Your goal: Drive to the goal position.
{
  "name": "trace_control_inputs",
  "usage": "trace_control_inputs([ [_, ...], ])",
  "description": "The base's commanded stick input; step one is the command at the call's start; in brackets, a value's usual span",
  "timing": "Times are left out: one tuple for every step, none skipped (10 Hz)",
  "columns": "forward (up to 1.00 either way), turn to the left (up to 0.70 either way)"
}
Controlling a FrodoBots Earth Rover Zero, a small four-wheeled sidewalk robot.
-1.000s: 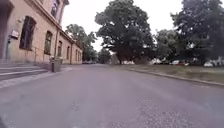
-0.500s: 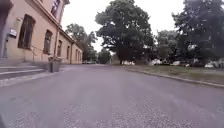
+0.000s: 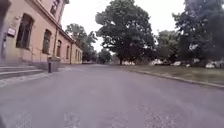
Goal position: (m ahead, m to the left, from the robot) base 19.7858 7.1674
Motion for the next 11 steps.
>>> trace_control_inputs([
  [0.45, 0.0],
  [0.45, 0.0],
  [0.45, 0.0],
  [0.45, 0.0],
  [0.45, 0.0],
  [0.45, 0.0],
  [0.45, 0.0],
  [0.45, 0.0],
  [0.45, 0.0],
  [0.45, 0.0],
  [0.45, 0.0],
])
